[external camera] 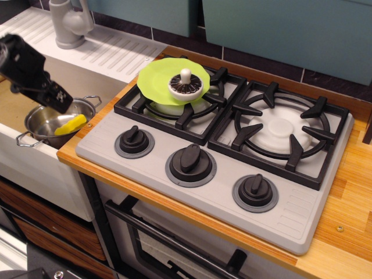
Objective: Put mushroom on plate and fry in pot or pan in sink
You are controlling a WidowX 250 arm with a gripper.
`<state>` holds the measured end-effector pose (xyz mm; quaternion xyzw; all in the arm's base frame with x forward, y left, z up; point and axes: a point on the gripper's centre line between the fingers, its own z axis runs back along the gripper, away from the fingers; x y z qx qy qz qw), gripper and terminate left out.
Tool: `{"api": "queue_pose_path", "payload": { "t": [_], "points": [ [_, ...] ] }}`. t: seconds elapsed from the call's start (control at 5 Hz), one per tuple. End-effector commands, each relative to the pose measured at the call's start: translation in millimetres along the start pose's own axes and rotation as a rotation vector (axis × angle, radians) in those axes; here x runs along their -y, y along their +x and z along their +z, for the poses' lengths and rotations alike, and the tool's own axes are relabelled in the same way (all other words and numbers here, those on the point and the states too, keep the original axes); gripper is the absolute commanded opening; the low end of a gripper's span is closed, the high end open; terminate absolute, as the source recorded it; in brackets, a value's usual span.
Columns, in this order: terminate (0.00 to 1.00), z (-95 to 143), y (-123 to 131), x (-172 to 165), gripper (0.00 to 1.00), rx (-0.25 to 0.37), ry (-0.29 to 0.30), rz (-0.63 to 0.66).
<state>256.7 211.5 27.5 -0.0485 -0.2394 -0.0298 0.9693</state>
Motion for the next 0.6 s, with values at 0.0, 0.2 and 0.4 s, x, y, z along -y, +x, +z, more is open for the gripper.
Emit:
{"api": "queue_pose_path", "payload": {
  "t": [0.0, 0.2, 0.4],
  "points": [
    [0.0, 52, 33, 18, 1.0, -0.008, 0.142, -0.028],
    [0.0, 81, 47, 38, 1.0, -0.065, 0.239, -0.018],
    [1.0, 104, 58, 58, 1.0, -0.123, 0.293, 0.01]
  ]
}}
